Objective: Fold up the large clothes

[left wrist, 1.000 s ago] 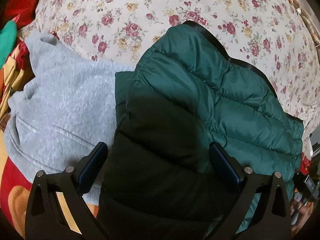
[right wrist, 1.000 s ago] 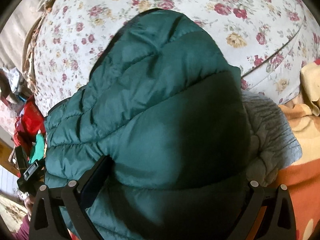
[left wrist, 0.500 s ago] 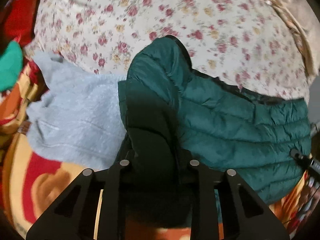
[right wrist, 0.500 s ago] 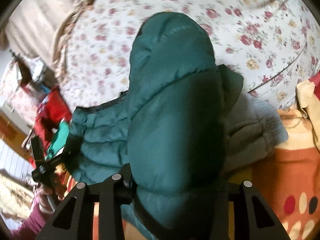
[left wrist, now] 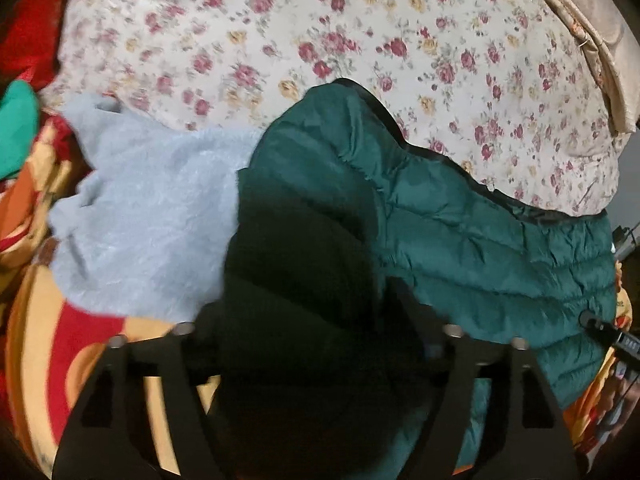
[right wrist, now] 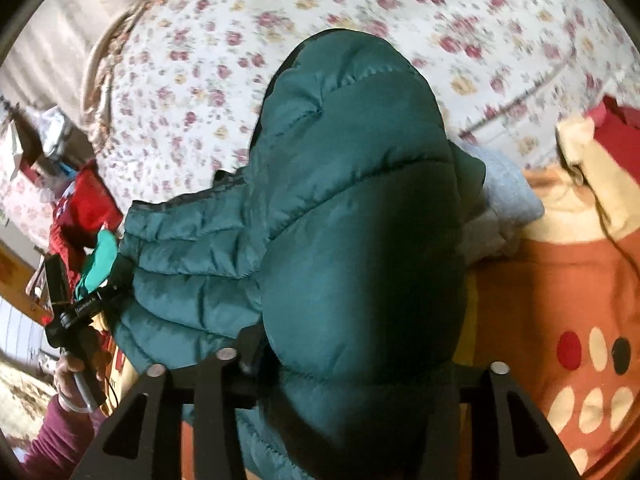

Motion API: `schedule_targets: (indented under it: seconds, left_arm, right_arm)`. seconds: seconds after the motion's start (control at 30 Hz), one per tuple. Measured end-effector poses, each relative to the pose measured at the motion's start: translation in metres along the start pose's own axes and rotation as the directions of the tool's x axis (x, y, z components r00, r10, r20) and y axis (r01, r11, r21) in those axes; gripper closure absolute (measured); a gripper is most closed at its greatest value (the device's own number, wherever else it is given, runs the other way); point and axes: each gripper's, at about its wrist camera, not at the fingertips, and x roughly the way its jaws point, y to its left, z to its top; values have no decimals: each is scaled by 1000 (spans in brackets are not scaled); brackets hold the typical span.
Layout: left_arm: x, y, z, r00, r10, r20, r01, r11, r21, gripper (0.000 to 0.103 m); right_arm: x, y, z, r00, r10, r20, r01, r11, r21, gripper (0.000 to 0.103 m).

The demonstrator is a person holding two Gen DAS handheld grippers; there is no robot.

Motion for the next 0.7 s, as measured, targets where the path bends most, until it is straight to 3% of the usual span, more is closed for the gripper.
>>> schedule_targets:
  seconds: [0.07, 0.17, 0.27, 0.47, 0.6, 0.7]
  left_arm:
    - [20, 1, 6, 999, -13, -45, 14, 1000, 15, 14]
    - [43, 5, 16, 993, -47, -108, 45, 999, -21, 0]
    - [57, 14, 21, 980, -109, -165, 99, 993, -67, 0]
    - [59, 37, 15, 952, -217, -216, 192, 973, -132, 0]
    - [66, 48, 7, 931, -286, -227, 240, 948, -207, 0]
    - [64, 45, 5, 929, -298, -220, 256, 946, -200, 0]
  right_arm:
    - [7, -11, -2, 1000, 0, -18, 1, 999, 40, 38]
    - [16, -25, -5, 999, 16, -35, -14, 997, 72, 24]
    - [24, -31, -4, 998, 40, -38, -37, 995, 88, 12]
    - [42, -37, -5, 994, 94, -57, -87, 989, 118, 4]
    - [48, -40, -5, 990, 126, -57, -117, 984, 134, 4]
    - [48, -38, -6, 991, 128, -47, -122, 985, 120, 5]
